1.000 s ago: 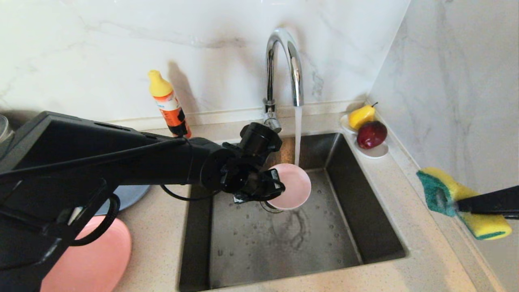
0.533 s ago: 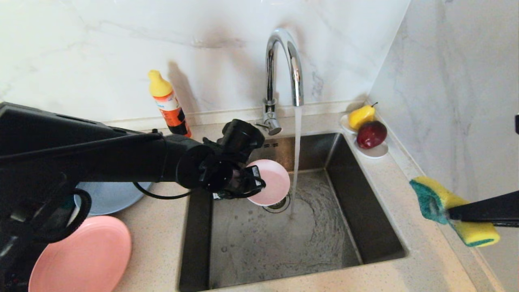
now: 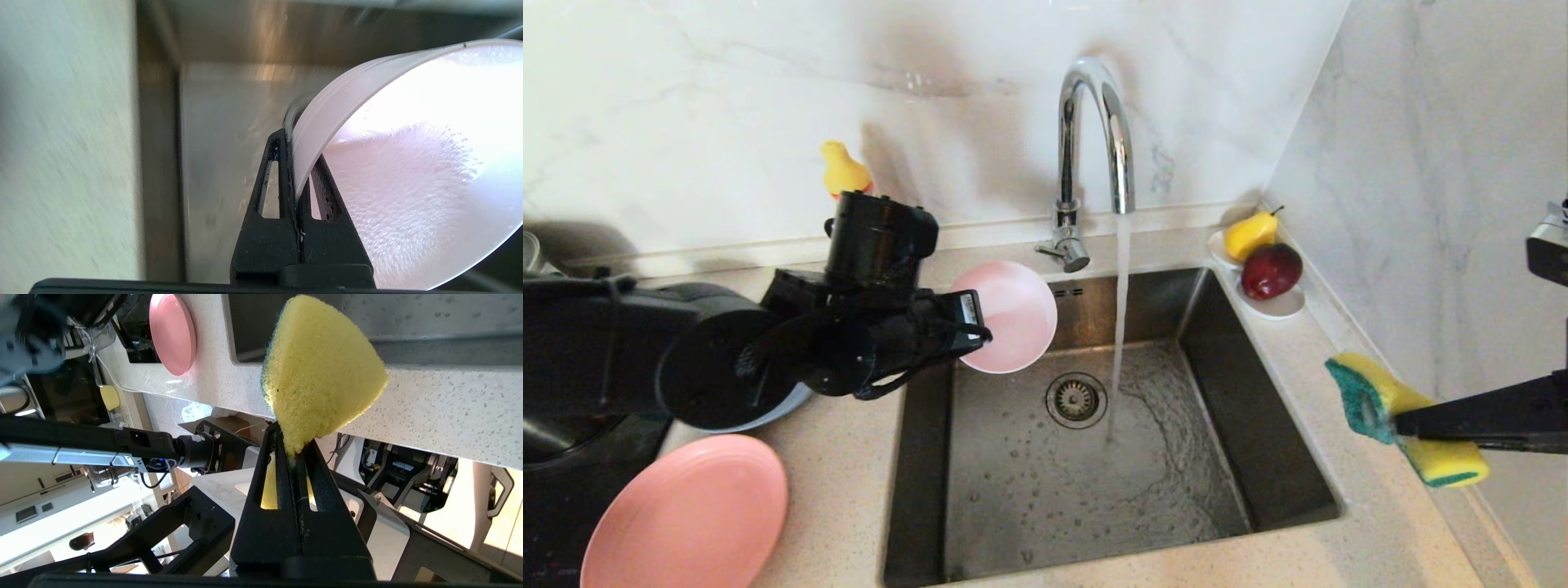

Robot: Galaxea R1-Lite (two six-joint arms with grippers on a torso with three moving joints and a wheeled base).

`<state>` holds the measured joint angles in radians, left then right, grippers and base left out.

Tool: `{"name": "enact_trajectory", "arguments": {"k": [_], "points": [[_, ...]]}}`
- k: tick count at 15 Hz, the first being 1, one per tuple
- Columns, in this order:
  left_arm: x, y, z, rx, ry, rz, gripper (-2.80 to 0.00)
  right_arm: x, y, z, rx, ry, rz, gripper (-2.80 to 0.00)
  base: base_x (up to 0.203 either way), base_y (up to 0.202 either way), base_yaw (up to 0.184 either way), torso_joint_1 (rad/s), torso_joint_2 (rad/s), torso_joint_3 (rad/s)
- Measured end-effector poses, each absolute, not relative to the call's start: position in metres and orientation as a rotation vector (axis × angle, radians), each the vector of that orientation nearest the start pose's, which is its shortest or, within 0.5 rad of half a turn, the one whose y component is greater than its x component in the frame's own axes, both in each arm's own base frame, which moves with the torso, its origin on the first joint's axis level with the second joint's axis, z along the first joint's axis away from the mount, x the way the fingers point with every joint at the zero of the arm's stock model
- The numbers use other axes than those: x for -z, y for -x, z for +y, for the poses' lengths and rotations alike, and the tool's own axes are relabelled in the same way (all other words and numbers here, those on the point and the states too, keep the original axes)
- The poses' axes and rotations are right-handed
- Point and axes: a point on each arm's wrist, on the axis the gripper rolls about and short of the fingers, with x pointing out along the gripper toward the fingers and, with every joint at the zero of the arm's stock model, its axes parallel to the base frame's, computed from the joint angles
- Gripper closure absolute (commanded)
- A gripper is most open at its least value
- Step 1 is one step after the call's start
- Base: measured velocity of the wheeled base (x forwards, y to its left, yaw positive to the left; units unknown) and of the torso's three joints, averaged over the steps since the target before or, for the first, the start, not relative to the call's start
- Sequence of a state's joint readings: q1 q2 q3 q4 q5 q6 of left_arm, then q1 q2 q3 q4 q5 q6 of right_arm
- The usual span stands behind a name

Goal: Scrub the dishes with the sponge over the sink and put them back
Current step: Rinse the bowl

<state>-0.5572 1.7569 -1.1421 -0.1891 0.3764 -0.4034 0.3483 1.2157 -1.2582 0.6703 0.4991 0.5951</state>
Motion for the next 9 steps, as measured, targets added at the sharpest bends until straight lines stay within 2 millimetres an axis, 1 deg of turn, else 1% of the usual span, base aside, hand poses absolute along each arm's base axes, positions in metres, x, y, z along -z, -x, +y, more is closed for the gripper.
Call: {"name": "enact_trajectory", "arguments": {"k": [2,4,6,9], "points": [[-0.223,-0.273,-0.159,0.138,0.205,0.264,0.00,-0.304,-0.136,0.061,-0.607,-0.590,0.880,0.00,0.000,0.000,0.000,0.000,0.00,0.000],[-0.236,-0.264,-0.152,0.165,0.242,0.115,0.00,-0.302,-0.137,0.062,-0.613,-0.593,0.893,0.00,0.000,0.000,0.000,0.000,0.00,0.000],[-0.248,-0.259,-0.149,0.188,0.294,0.003,0.00,-0.301,-0.137,0.062,-0.614,-0.594,0.897,0.00,0.000,0.000,0.000,0.000,0.00,0.000],[-0.262,-0.255,-0.148,0.254,0.346,-0.110,0.00,-0.298,-0.137,0.061,-0.609,-0.594,0.906,0.00,0.000,0.000,0.000,0.000,0.00,0.000]]}}
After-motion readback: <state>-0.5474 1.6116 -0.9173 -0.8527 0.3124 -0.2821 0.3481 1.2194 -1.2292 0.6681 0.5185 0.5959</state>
